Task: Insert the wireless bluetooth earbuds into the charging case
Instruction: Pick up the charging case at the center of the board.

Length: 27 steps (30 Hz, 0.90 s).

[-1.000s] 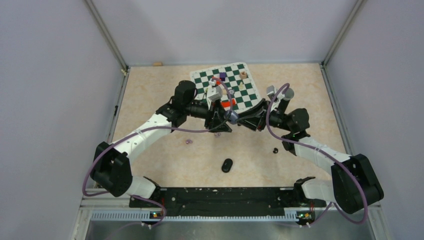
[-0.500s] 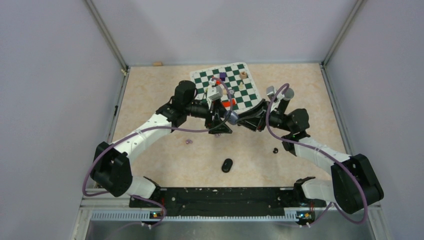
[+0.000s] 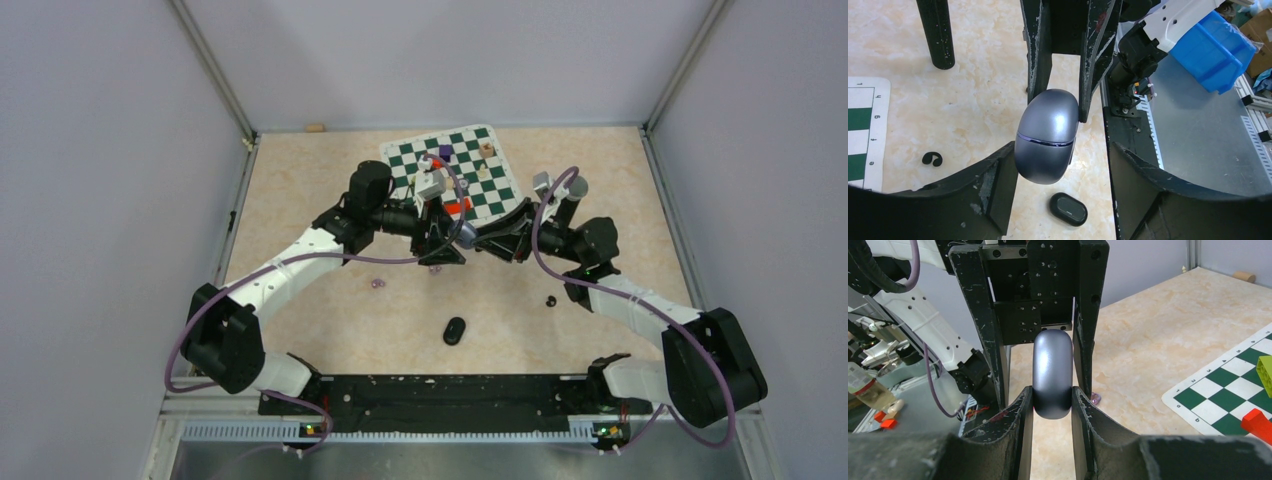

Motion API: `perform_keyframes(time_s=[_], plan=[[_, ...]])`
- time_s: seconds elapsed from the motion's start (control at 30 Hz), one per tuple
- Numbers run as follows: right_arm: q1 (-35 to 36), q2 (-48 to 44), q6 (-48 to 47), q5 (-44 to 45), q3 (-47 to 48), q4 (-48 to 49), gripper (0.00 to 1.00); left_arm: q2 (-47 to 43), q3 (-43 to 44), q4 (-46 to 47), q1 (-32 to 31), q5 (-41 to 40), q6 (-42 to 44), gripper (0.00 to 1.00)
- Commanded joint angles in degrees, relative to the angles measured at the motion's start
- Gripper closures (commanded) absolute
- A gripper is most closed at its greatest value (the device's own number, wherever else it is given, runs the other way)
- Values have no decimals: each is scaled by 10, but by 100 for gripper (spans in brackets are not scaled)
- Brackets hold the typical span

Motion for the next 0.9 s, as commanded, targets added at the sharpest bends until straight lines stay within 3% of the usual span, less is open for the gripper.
perform_keyframes(time_s=[0.0,0.23,0.4,0.67,0.87], plan=[[3,-5,-10,9,1,15,100,-9,9,40,-2,20,-24,35],[3,-8,-13,10,3,12,100,-11,5,41,-2,23,-20,57],[3,-13,-13,12,3,11,100,-11,1,34,-2,23,-7,56],[3,-18,-32,17,5,-5,100,-10,7,17,-6,22,10,98],[-5,-38,-63,24,8,-31,73,-18,-1,-11,-5,20,46,100]])
